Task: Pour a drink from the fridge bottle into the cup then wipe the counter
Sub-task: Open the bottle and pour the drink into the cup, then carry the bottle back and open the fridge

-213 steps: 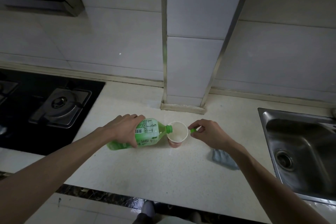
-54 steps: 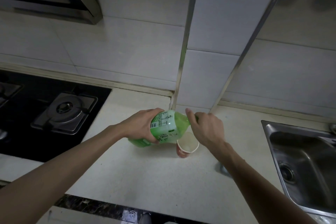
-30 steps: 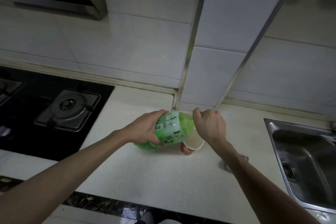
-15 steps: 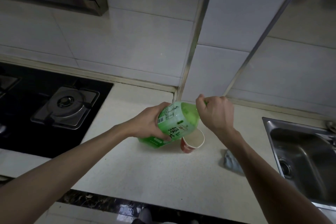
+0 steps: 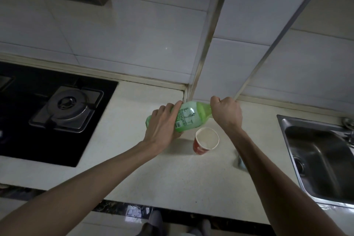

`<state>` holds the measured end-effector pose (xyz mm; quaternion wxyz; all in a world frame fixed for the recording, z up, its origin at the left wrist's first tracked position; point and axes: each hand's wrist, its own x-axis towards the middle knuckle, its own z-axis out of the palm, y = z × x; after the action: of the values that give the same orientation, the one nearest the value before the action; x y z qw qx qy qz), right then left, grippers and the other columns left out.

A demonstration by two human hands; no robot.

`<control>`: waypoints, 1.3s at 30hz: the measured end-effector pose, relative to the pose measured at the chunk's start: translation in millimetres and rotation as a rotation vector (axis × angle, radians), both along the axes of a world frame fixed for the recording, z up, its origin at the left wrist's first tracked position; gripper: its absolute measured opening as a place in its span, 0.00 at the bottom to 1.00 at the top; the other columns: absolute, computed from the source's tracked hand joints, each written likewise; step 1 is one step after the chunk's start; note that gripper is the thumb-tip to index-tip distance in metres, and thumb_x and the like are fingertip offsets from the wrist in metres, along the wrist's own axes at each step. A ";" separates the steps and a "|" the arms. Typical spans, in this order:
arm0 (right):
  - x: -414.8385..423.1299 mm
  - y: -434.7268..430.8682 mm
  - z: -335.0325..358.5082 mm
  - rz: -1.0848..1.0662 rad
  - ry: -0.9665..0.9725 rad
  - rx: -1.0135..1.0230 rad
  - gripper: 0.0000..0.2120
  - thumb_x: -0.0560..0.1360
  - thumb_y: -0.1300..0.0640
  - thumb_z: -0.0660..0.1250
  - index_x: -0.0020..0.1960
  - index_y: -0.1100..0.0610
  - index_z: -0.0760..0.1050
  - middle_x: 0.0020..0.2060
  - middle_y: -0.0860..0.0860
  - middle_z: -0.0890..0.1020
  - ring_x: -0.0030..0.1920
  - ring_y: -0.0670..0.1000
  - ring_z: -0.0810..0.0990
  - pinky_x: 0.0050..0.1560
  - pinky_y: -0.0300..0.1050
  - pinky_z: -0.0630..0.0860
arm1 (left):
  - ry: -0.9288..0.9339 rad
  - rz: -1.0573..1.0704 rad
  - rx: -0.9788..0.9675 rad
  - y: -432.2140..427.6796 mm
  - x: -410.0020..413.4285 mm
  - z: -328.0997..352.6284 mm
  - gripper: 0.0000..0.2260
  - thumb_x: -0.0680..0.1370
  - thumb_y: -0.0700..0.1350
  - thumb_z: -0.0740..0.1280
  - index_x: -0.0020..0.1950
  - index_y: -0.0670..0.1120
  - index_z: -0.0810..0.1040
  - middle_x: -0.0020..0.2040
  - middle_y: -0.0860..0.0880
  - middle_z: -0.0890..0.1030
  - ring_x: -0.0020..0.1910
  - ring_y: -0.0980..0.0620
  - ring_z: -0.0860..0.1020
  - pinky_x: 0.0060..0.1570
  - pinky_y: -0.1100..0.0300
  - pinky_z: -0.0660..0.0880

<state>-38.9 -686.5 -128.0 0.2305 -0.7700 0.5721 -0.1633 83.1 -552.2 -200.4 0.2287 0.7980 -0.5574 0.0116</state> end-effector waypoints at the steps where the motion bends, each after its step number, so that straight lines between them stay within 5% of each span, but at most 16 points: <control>1: 0.1 -0.2 -1.1 -0.011 -0.016 0.024 0.19 0.76 0.53 0.55 0.32 0.64 0.69 0.27 0.55 0.69 0.30 0.56 0.68 0.36 0.46 0.65 | -0.027 0.004 -0.009 0.1 -0.2 -1.4 0.39 0.63 0.48 0.80 0.71 0.45 0.68 0.55 0.44 0.78 0.49 0.44 0.77 0.47 0.50 0.74; 6: -2.0 2.0 0.1 -0.038 -0.118 0.134 0.21 0.76 0.48 0.57 0.29 0.59 0.67 0.27 0.52 0.69 0.30 0.55 0.69 0.33 0.44 0.66 | 0.008 -0.011 -0.077 -1.8 3.3 -6.9 0.41 0.63 0.49 0.80 0.71 0.47 0.63 0.57 0.44 0.77 0.52 0.44 0.77 0.50 0.49 0.76; 10: -5.7 2.9 6.4 0.063 -0.267 0.122 0.32 0.80 0.38 0.52 0.31 0.62 0.74 0.28 0.54 0.77 0.32 0.56 0.76 0.39 0.49 0.73 | 0.291 0.001 -0.126 -2.8 4.7 -1.1 0.40 0.64 0.50 0.80 0.71 0.48 0.66 0.58 0.48 0.76 0.54 0.48 0.75 0.48 0.51 0.76; 14: -11.7 3.3 5.5 0.158 -0.458 0.212 0.26 0.82 0.43 0.54 0.38 0.58 0.79 0.29 0.53 0.79 0.29 0.52 0.78 0.34 0.48 0.75 | 0.622 0.147 -0.209 -1.9 6.0 12.5 0.42 0.61 0.51 0.83 0.70 0.50 0.66 0.60 0.53 0.77 0.55 0.54 0.76 0.50 0.57 0.76; 21: -14.1 14.8 -11.0 0.377 -0.483 0.333 0.15 0.82 0.50 0.59 0.57 0.57 0.79 0.45 0.49 0.84 0.45 0.49 0.82 0.49 0.46 0.80 | 0.911 0.290 -0.248 11.6 0.0 35.0 0.39 0.60 0.47 0.84 0.64 0.54 0.67 0.52 0.59 0.78 0.53 0.55 0.78 0.49 0.61 0.76; 24: -14.2 23.6 -14.9 0.487 -0.514 0.390 0.13 0.82 0.53 0.59 0.58 0.57 0.78 0.46 0.50 0.84 0.44 0.47 0.82 0.44 0.36 0.78 | 0.961 0.340 -0.270 23.0 -8.2 43.1 0.38 0.61 0.45 0.84 0.65 0.53 0.68 0.52 0.58 0.79 0.53 0.59 0.78 0.49 0.63 0.76; 27: -17.2 29.5 -11.1 0.612 -0.549 0.393 0.11 0.81 0.55 0.61 0.58 0.58 0.79 0.47 0.50 0.84 0.42 0.44 0.82 0.41 0.33 0.76 | 0.996 0.377 -0.314 38.7 -21.3 47.7 0.39 0.60 0.44 0.84 0.65 0.52 0.69 0.55 0.54 0.81 0.56 0.54 0.79 0.55 0.55 0.79; 31: -25.5 30.5 -10.5 0.837 -0.474 0.344 0.07 0.79 0.56 0.65 0.55 0.50 0.80 0.47 0.44 0.84 0.46 0.43 0.82 0.49 0.43 0.79 | 0.994 0.499 -0.366 65.5 -45.6 58.7 0.37 0.61 0.43 0.84 0.65 0.51 0.69 0.55 0.53 0.81 0.56 0.53 0.80 0.54 0.55 0.80; 39: -22.3 78.9 16.6 1.048 -0.662 0.586 0.09 0.79 0.65 0.63 0.54 0.58 0.80 0.45 0.51 0.85 0.45 0.51 0.84 0.48 0.44 0.79 | 0.900 0.724 -0.513 134.8 -88.1 102.9 0.36 0.61 0.42 0.83 0.63 0.54 0.69 0.54 0.54 0.82 0.53 0.57 0.81 0.48 0.62 0.79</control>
<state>-61.3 -607.5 -111.4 0.6406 -0.7607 0.0442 -0.0954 -5.0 -417.4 -97.6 0.6063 0.7827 -0.0808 -0.1153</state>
